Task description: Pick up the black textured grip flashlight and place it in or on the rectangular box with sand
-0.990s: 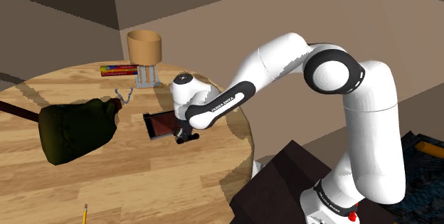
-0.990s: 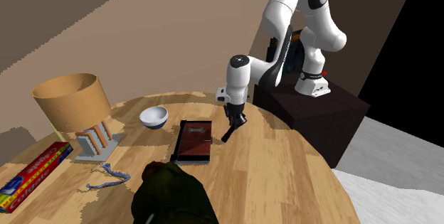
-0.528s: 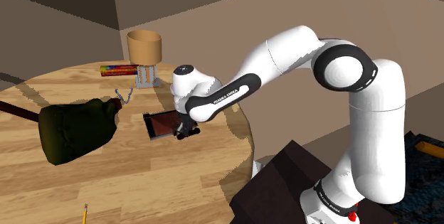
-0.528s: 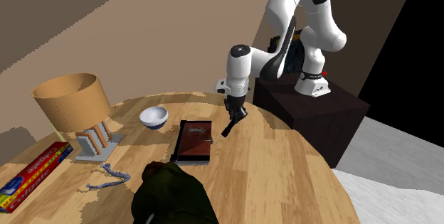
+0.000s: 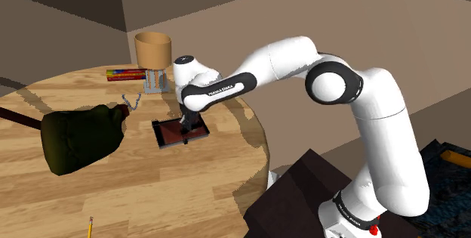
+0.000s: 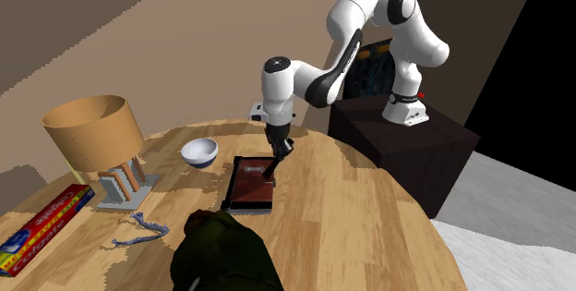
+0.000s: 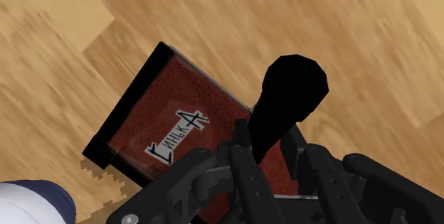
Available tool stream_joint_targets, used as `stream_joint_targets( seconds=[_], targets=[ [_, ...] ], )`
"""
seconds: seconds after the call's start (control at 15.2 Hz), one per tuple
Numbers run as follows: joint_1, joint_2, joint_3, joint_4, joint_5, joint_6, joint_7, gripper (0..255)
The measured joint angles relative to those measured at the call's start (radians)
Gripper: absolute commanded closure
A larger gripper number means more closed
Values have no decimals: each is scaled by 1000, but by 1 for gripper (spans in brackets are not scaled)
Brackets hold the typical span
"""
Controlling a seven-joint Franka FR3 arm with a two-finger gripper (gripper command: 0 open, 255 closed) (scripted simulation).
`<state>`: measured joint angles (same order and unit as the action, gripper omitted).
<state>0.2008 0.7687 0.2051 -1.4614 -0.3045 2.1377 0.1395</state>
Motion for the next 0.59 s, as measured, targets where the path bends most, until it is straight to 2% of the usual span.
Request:
stream_joint_targets(
  seconds=[0.26,0.33,0.4,0.53,0.59],
  targets=[
    [10,174,-14,325,8,-141,-67,255],
    [15,233,-18,434,10,-188,-89,255],
    [26,321,-24,591,14,-251,-114,255],
    [36,410,-31,737,17,-306,-137,255],
    [39,436,-33,776,18,-318,-142,255]
  ],
)
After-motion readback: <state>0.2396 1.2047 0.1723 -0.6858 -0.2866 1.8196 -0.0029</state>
